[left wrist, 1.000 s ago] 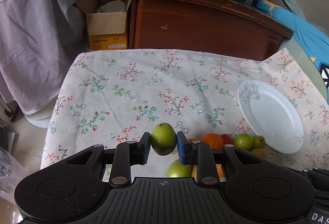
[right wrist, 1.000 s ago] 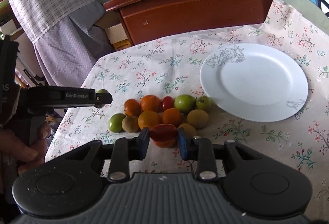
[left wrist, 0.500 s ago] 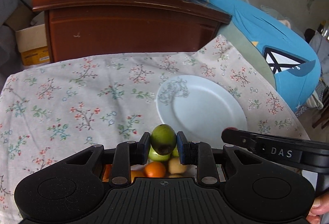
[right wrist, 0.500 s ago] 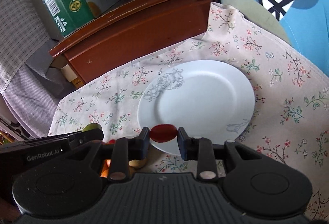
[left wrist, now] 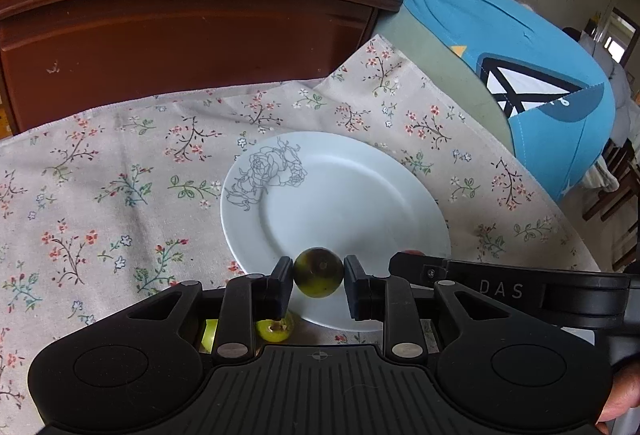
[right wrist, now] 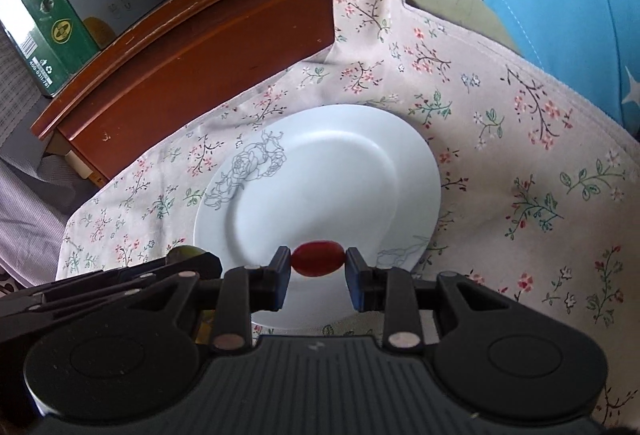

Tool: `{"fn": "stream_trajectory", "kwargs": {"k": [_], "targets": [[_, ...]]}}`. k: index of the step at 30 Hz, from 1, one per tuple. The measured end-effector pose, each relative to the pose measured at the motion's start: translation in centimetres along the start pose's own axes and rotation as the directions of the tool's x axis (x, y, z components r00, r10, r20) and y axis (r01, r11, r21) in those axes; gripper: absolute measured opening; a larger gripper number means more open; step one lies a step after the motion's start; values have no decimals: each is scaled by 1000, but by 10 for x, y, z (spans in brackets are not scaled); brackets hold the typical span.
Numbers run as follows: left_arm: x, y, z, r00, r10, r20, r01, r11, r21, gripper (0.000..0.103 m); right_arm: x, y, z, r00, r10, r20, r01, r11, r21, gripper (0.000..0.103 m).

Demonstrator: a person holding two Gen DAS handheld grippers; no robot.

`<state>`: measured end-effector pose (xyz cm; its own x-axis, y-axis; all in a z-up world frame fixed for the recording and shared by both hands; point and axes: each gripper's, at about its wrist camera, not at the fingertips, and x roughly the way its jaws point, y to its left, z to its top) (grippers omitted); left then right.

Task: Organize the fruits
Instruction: 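Carry both fruits over the white plate and open both grippers to release, then withdraw both open grippers from the plate back toward the fruit row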

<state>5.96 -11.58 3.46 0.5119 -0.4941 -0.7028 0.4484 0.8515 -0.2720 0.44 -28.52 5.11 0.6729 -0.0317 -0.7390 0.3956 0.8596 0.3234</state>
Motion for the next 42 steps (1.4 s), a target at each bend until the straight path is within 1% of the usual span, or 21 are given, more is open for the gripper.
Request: {"fn": "stream_trajectory", "kwargs": {"k": [1,6,8,9,10,12,14,16,17,18,19,22,26,28,31,32,34,36,38,39,42], "targets": [[3,1,0,1000,-1,-5,1,1000,3,25,2,-1,1,1000,-2,-2,2,1000,3,32],[11,0,-3,1000,12,-7,-12,999,33,27,5,-8,6,1000,16,-8,-16,999,40,34],[10,4,-3,999,37,8,-37,999,28,35,2,-12,10,1000,8,15,-9,998,58,34],[8,6,-3,998,59,21,-60,998,19,41,1,-14,13,1000,-1,28,-1,998,68,34],[8,9,-3,996,80,27,-80,997,10,44,1,-17,15,999,-16,41,13,997,77,34],[8,14,-3,993,113,25,-112,994,-9,46,1,-22,20,995,-69,68,64,995,82,34],[11,19,-4,990,140,17,-140,990,-28,48,3,-26,23,987,-136,90,129,989,74,35],[14,24,-6,985,171,5,-171,985,-40,52,8,-30,24,979,-182,91,176,982,72,35],[16,25,-7,983,185,-2,-185,982,-43,54,11,-32,24,977,-197,84,191,979,74,35],[15,27,-9,982,189,2,-188,981,-51,60,14,-36,23,974,-212,73,206,975,80,35],[15,28,-10,981,194,5,-194,979,-58,63,18,-38,23,974,-219,64,213,973,87,35],[13,31,-12,980,198,11,-197,978,-66,67,25,-39,22,977,-205,60,200,977,75,39],[10,36,-13,980,200,15,-198,976,-90,68,31,-33,22,981,-184,63,183,983,30,38],[8,37,-14,977,211,18,-209,973,-94,70,32,-31,23,979,-194,63,193,981,17,37],[5,40,-15,976,217,19,-214,971,-102,71,22,-39,27,978,-177,108,169,982,79,37],[6,40,-15,976,215,18,-212,972,-104,71,20,-39,29,976,-184,121,176,982,74,37],[6,41,-15,976,216,18,-213,971,-110,71,20,-36,30,962,-233,145,230,972,41,37],[6,40,-15,976,219,19,-216,971,-107,71,23,-37,29,956,-261,131,258,965,39,37],[6,39,-14,975,222,20,-219,970,-101,71,27,-43,27,962,-250,109,243,967,76,39],[6,39,-14,975,222,20,-219,971,-100,72,28,-45,27,964,-244,106,235,968,86,42],[7,39,-13,975,222,18,-219,970,-103,72,33,-41,27,970,-225,94,221,974,48,44]]}}
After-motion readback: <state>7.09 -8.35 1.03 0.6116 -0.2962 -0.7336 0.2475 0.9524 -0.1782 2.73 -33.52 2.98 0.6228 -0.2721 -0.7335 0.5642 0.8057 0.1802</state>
